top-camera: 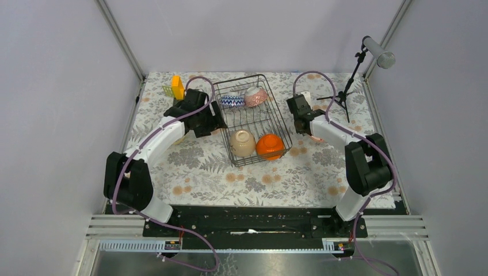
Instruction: Unload the bowls from the dish rack
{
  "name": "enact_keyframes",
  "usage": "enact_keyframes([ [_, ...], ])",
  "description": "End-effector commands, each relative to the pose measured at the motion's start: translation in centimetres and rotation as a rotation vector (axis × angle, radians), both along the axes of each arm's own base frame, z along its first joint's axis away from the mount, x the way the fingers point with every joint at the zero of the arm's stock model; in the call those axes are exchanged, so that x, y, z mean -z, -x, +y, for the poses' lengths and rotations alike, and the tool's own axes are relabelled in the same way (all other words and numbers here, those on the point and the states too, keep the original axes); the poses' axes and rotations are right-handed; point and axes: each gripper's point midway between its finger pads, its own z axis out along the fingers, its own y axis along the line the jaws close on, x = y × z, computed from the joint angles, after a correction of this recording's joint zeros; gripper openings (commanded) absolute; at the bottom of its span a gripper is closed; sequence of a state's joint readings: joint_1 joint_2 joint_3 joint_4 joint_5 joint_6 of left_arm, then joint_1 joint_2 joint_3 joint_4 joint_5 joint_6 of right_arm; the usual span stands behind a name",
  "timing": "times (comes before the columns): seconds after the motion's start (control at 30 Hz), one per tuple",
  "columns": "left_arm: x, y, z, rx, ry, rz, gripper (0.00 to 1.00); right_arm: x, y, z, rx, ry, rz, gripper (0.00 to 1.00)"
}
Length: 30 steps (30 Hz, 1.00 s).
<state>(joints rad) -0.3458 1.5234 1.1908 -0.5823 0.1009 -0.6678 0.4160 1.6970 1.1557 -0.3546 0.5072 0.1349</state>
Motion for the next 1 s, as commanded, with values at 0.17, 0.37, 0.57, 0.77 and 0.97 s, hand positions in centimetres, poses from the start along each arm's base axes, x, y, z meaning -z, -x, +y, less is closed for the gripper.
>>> enact_keyframes([
  [0.17,-0.6,-1.2,-1.3,-0.017,0.027,-0.069,0.71,0.6,-1.8,-0.3,0.033,0.040,-0.044,0.19],
  [0.37,0.3,-1.6,-1.4,-0.032,0.011,-0.054,0.67,0.5,-1.7,-0.1,0.022,0.029,-0.042,0.27],
  [0.57,0.8,-1.9,-1.1,-0.051,-0.012,-0.056,0.64,-1.7,-1.7,1.4,-0.042,-0.061,-0.072,0.51],
  [0.77,1.4,-2.1,-1.3,-0.052,-0.015,-0.054,0.47,-4.9,-1.7,3.1,-0.115,-0.155,-0.128,0.60],
  [0.97,1.8,-2.1,-2.0,-0.021,-0.031,-0.067,0.23,-7.8,-1.8,4.8,-0.194,-0.240,-0.180,0.71],
])
